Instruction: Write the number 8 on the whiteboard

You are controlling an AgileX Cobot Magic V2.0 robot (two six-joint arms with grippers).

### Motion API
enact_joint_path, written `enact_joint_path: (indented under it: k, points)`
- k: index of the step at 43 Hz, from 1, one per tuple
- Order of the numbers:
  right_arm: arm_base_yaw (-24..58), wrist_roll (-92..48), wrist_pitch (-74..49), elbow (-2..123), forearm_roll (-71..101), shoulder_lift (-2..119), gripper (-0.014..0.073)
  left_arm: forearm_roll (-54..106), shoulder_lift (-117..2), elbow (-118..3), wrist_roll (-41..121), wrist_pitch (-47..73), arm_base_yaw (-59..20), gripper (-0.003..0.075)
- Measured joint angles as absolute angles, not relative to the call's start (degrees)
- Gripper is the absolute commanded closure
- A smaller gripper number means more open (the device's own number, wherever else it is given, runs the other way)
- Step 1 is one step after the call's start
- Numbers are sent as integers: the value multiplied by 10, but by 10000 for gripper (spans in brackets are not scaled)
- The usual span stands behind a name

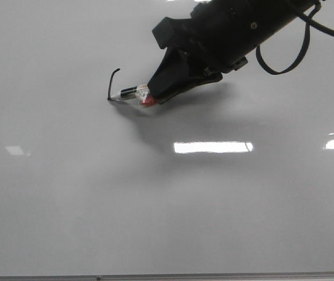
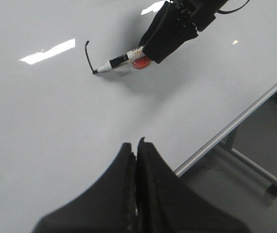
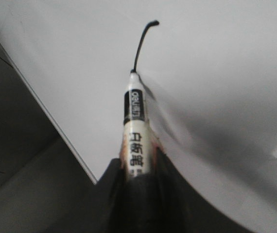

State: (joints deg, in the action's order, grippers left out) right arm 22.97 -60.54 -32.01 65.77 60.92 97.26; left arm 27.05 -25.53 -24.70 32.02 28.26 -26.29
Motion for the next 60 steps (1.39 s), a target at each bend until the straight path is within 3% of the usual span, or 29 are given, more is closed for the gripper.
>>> enact_joint_path:
  k: [22, 41, 60]
  points:
    - [203, -582, -304, 540, 574, 926, 652, 270, -255, -247, 320, 283, -263, 741]
    - [281, -582, -283, 592, 601, 1006, 652, 270, -255, -247, 320, 283, -263, 741]
    - [282, -581, -260, 605, 606, 979, 652, 270, -255, -247, 320, 284, -263, 741]
